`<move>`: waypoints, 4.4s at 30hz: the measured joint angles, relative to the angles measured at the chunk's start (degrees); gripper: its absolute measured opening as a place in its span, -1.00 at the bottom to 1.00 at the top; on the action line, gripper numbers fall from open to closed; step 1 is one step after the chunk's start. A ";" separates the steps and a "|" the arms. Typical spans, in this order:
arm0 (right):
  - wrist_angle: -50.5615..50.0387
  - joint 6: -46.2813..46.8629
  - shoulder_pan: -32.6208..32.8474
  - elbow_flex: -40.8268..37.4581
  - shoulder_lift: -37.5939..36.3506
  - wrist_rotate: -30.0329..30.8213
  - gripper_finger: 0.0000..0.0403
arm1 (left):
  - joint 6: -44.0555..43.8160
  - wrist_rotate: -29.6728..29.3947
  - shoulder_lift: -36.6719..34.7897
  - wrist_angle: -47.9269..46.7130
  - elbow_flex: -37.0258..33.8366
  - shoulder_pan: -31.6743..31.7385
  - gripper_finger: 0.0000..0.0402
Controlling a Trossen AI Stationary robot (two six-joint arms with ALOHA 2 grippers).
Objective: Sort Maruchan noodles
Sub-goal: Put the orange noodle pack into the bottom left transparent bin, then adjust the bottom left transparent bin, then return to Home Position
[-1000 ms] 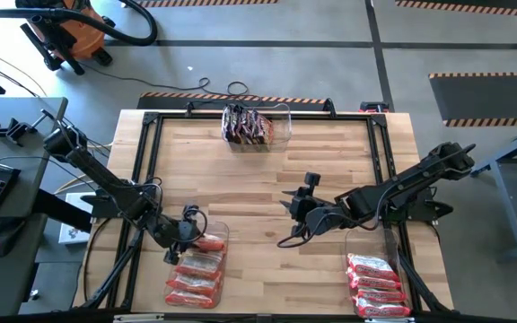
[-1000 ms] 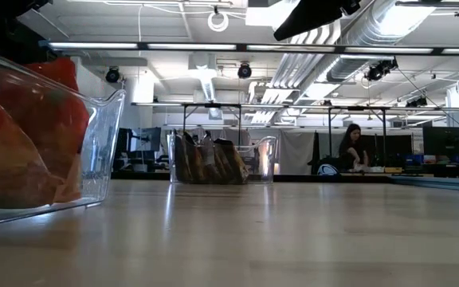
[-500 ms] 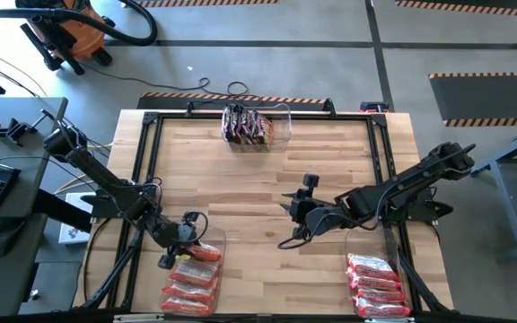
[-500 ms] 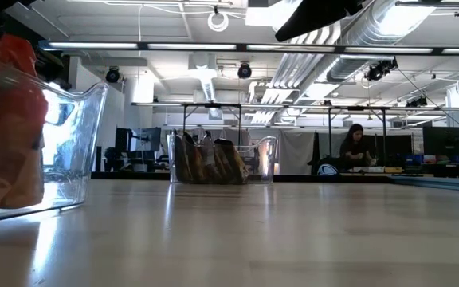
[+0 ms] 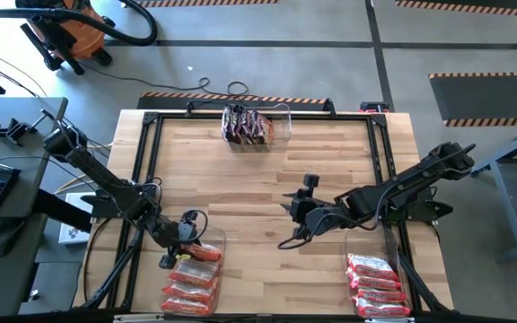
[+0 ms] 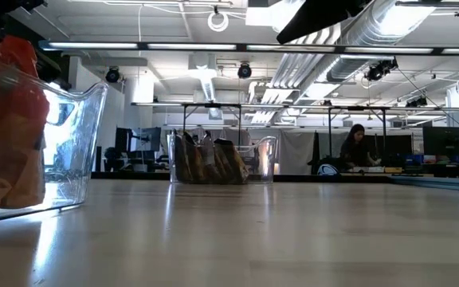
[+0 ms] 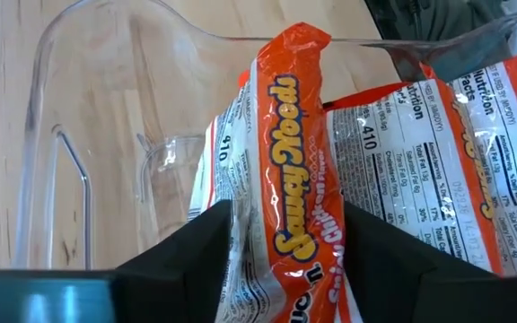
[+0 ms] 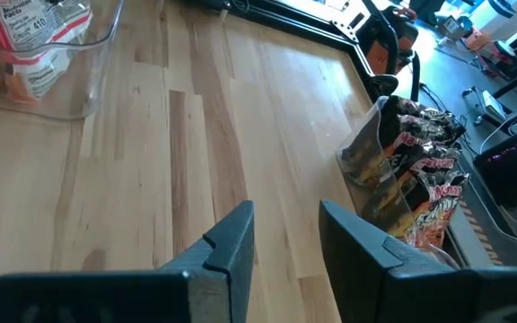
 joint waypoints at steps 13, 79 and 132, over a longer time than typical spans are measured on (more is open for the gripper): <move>-0.16 0.00 0.00 0.00 0.01 -0.03 -0.47 | 2.13 4.63 -6.70 0.05 0.03 0.18 0.01; 4.39 -13.73 -12.90 0.00 -0.84 -21.36 -0.98 | 27.69 11.98 -23.25 4.24 -1.69 36.67 -1.00; 30.78 -17.90 -27.36 -57.24 -83.38 -35.44 -1.00 | 31.75 18.36 -55.67 27.49 -29.76 48.28 -1.00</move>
